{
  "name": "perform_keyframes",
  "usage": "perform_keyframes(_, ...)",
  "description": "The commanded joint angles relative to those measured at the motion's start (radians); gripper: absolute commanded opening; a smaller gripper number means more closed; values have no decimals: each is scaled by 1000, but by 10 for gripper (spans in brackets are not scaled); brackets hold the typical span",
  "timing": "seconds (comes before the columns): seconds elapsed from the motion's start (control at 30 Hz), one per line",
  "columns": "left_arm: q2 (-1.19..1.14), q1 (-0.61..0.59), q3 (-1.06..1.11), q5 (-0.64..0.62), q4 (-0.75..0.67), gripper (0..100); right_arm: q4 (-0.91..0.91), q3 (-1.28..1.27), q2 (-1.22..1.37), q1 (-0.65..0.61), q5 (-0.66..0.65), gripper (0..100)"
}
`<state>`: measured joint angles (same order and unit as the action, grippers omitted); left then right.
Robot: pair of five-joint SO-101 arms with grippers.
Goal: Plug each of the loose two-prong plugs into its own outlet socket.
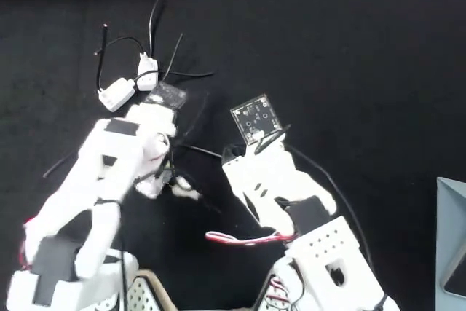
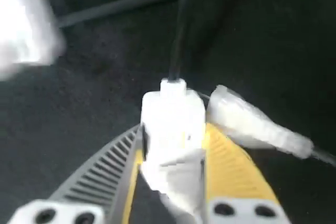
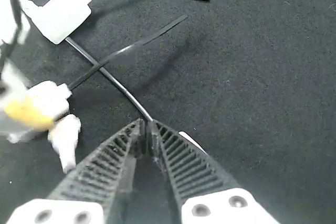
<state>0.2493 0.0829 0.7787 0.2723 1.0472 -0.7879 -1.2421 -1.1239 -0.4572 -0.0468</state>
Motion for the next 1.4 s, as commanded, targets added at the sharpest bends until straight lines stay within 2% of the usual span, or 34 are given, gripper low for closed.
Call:
perform_keyframes(0.0,92,-16,-21,11,18,70,23,7,-13,11,-6,14)
perform_keyframes(0.13,138,-18,-70,11,68,75,23,7,-13,11,-6,14)
perform_keyframes(0.37,97,-18,-88,12,64,220,21,7,-13,11,-6,14)
perform_keyframes(0.6,72,-16,-62,12,63,283,21,7,-13,11,-6,14)
perform_keyframes(0.7,71,-13,-39,37,60,260,21,7,-13,11,-6,14)
perform_keyframes(0.9,72,-8,105,44,-117,150,21,7,-13,11,-6,14)
perform_keyframes(1.0,83,-12,122,44,-127,130,21,7,-13,11,-6,14)
perform_keyframes(1.2,84,-41,12,97,-52,57,21,7,-13,11,-6,14)
perform_keyframes(1.27,84,-77,-51,133,-41,26,21,7,-13,11,-6,14)
perform_keyframes(1.37,81,-151,-133,143,-51,34,21,7,-13,11,-6,14)
